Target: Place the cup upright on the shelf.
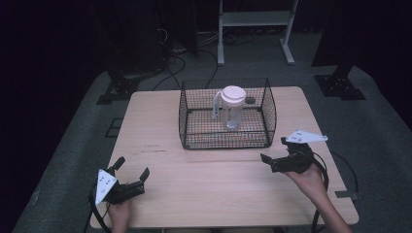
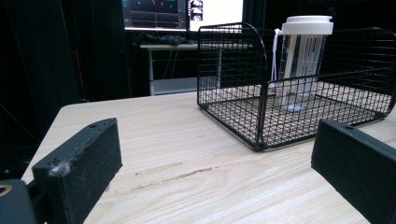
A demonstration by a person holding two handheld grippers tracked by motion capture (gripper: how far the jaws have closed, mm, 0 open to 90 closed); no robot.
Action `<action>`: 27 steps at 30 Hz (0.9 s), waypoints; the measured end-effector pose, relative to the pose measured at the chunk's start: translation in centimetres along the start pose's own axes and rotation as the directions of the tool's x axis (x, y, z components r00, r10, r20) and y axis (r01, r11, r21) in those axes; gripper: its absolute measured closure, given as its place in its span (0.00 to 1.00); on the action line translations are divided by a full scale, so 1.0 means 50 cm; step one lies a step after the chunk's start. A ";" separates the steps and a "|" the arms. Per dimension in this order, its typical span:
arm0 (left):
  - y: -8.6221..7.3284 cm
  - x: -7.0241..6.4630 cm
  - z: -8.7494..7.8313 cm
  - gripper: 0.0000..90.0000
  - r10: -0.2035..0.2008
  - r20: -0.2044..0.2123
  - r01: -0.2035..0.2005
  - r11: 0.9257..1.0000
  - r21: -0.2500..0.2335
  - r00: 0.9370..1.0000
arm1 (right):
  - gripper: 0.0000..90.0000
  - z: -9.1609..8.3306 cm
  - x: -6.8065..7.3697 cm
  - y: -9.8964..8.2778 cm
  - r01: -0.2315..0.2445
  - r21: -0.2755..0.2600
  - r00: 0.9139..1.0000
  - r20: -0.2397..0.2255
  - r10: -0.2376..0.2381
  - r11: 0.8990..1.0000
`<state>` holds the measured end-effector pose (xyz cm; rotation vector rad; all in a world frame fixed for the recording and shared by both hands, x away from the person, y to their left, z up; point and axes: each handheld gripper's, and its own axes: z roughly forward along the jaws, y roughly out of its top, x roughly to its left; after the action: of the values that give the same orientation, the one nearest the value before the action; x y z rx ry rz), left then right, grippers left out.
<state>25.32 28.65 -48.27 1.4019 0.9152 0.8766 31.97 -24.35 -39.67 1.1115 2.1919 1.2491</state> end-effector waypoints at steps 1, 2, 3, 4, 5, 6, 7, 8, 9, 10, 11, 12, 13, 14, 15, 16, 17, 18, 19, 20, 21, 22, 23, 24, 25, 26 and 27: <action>0.000 0.000 0.000 0.01 0.000 0.001 0.000 1.000 0.001 1.000 | 0.00 0.000 0.000 -0.003 -0.004 0.001 1.000 0.000 0.004 1.000; 0.000 -0.001 0.000 0.01 0.001 0.001 -0.001 1.000 0.002 1.000 | 0.00 0.000 -0.001 -0.006 -0.006 0.002 1.000 0.000 0.006 1.000; 0.000 -0.001 0.000 0.01 0.002 0.001 -0.002 1.000 0.001 1.000 | 0.00 -0.001 -0.001 -0.009 -0.005 0.004 1.000 0.001 0.005 1.000; 0.000 -0.001 0.000 0.01 0.002 0.001 -0.002 1.000 0.001 1.000 | 0.00 -0.001 -0.001 -0.012 -0.007 0.006 1.000 0.002 0.007 1.000; 0.000 -0.001 0.000 0.01 0.002 0.001 -0.002 1.000 0.001 1.000 | 0.00 -0.002 -0.001 -0.015 -0.008 0.007 1.000 0.003 0.008 1.000; 0.000 -0.001 0.000 0.01 0.001 0.001 -0.001 1.000 0.002 1.000 | 0.00 -0.002 -0.002 -0.018 -0.009 0.009 1.000 0.003 0.009 1.000; 0.000 -0.001 0.000 0.01 0.001 0.001 -0.001 1.000 0.001 1.000 | 0.00 -0.003 -0.003 -0.021 -0.009 0.013 1.000 0.003 0.009 1.000; 0.000 -0.001 0.000 0.01 0.001 0.001 -0.001 1.000 0.001 1.000 | 0.00 -0.003 -0.004 -0.024 -0.013 0.014 1.000 0.004 0.013 1.000; 0.000 -0.001 0.000 0.01 0.001 0.000 -0.001 1.000 0.001 1.000 | 0.00 -0.004 -0.005 -0.027 -0.018 0.014 1.000 0.006 0.018 1.000; 0.000 -0.001 0.000 0.01 0.002 0.000 -0.002 1.000 0.002 1.000 | 0.00 -0.006 -0.006 -0.030 -0.020 0.013 1.000 0.007 0.020 1.000; 0.000 -0.001 0.000 0.01 0.002 0.000 -0.002 1.000 0.002 1.000 | 0.00 -0.007 -0.007 -0.033 -0.022 0.013 1.000 0.008 0.021 1.000; 0.000 -0.001 0.000 0.01 0.002 0.000 -0.002 1.000 0.002 1.000 | 0.00 -0.008 -0.008 -0.035 -0.025 0.013 1.000 0.009 0.025 1.000; 0.000 -0.001 0.000 0.01 0.002 0.000 -0.002 1.000 0.002 1.000 | 0.00 -0.009 -0.009 -0.038 -0.026 0.013 1.000 0.009 0.026 1.000; 0.000 -0.001 0.000 0.01 0.002 0.000 -0.002 1.000 0.002 1.000 | 0.00 -0.010 -0.009 -0.040 -0.027 0.015 1.000 0.012 0.027 1.000; 0.000 -0.001 0.000 0.01 0.002 0.000 -0.002 1.000 0.002 1.000 | 0.00 -0.012 -0.010 -0.042 -0.029 0.016 0.999 0.015 0.028 0.999; 0.000 -0.001 0.000 0.01 0.002 0.000 -0.002 1.000 0.002 1.000 | 0.00 -0.013 -0.010 -0.045 -0.032 0.014 0.999 0.014 0.031 0.999; 0.000 -0.001 0.000 0.01 0.002 0.000 -0.002 1.000 0.002 1.000 | 0.00 -0.014 -0.011 -0.047 -0.036 0.014 0.999 0.014 0.036 0.999; 0.000 -0.001 0.000 0.01 0.002 0.000 -0.002 1.000 0.002 1.000 | 0.00 -0.015 -0.012 -0.050 -0.034 0.014 0.999 0.016 0.034 0.999; 0.000 -0.001 0.000 0.01 0.002 0.000 -0.002 1.000 0.002 1.000 | 0.00 -0.016 -0.011 -0.052 -0.035 0.016 0.999 0.017 0.035 0.999; 0.000 -0.001 0.000 0.01 0.003 0.000 -0.003 1.000 0.002 1.000 | 0.00 -0.017 -0.012 -0.055 -0.036 0.017 0.999 0.017 0.036 0.999; 0.000 -0.002 0.000 0.01 0.003 0.000 -0.003 1.000 0.002 1.000 | 0.00 -0.018 -0.013 -0.058 -0.038 0.016 0.999 0.016 0.038 0.999; 0.000 -0.002 0.000 0.01 0.003 0.000 -0.003 1.000 0.001 1.000 | 0.00 -0.019 -0.013 -0.061 -0.039 0.014 0.999 0.017 0.039 0.999; 0.000 -0.001 0.000 0.01 0.003 0.000 -0.003 1.000 0.001 1.000 | 0.00 -0.021 -0.013 -0.063 -0.042 0.014 0.999 0.018 0.042 0.999; 0.000 -0.001 0.000 0.01 0.002 0.000 -0.002 1.000 0.002 1.000 | 0.00 -0.021 -0.013 -0.066 -0.043 0.011 0.999 0.019 0.043 0.999; 0.000 -0.002 0.000 0.01 0.003 -0.001 -0.003 1.000 0.002 1.000 | 0.00 -0.022 -0.014 -0.068 -0.044 0.012 0.999 0.021 0.043 0.999; 0.000 -0.002 0.000 0.01 0.003 0.000 -0.003 1.000 0.002 1.000 | 0.00 -0.023 -0.014 -0.071 -0.045 0.012 0.999 0.023 0.044 0.999; 0.000 -0.002 0.001 0.01 0.003 0.000 -0.003 1.000 0.002 1.000 | 0.00 -0.024 -0.015 -0.074 -0.049 0.011 0.999 0.022 0.049 0.999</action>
<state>25.31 28.55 -48.27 1.4055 0.9145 0.8787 30.01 -26.65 -42.21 1.1844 2.1709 1.2396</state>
